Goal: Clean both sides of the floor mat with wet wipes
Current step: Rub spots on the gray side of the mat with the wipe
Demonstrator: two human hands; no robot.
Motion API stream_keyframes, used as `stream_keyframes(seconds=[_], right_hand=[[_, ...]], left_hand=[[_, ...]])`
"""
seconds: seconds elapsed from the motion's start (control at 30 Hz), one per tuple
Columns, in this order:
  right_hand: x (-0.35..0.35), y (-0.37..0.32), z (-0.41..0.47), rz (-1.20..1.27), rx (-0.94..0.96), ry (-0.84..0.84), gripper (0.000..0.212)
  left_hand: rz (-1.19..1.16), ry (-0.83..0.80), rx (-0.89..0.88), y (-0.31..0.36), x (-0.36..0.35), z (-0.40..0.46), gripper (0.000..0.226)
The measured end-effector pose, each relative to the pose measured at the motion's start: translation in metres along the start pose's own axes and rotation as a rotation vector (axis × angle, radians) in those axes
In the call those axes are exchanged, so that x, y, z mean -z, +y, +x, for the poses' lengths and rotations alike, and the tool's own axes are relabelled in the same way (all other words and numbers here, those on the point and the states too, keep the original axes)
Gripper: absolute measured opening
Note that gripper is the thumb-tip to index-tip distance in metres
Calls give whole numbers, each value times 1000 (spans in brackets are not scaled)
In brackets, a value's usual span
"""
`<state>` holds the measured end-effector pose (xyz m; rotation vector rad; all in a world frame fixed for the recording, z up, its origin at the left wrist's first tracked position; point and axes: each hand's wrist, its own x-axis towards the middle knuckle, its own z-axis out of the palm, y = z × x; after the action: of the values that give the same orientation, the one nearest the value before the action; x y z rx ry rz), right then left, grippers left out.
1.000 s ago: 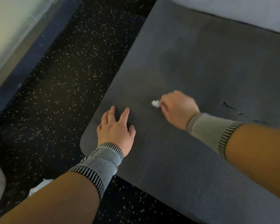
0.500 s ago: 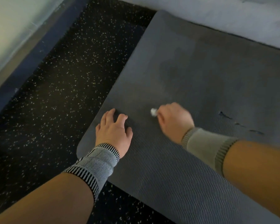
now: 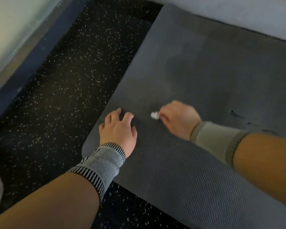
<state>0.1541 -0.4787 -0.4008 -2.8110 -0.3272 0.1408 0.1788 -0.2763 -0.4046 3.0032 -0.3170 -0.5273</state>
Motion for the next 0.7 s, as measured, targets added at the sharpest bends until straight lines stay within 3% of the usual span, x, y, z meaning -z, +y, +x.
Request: stream_keyframes(seconds=[0.13, 0.17, 0.27, 0.33, 0.5, 0.53, 0.63, 0.7], right_hand=[[7, 40, 28, -56, -376, 162, 20], [4, 29, 26, -48, -356, 166, 17], [-7, -22, -3, 65, -3, 32, 7], [-7, -14, 1, 1, 112, -23, 9], [5, 42, 45, -70, -393, 193, 20], [2, 32, 42, -70, -366, 186, 18], [-12, -22, 12, 35, -6, 28, 10], [-12, -19, 13, -11, 129, -27, 9]], left_hand=[[7, 8, -6, 1, 0, 2, 43], [-9, 6, -5, 1, 0, 2, 44], [-41, 9, -14, 1, -1, 1, 44], [-41, 11, -22, -2, -1, 1, 44], [-43, 15, -18, -5, -2, 0, 49], [-48, 16, -13, -5, -1, 0, 52], [-69, 26, 14, -6, -2, 3, 65], [-55, 38, 7, -10, -3, 4, 68]])
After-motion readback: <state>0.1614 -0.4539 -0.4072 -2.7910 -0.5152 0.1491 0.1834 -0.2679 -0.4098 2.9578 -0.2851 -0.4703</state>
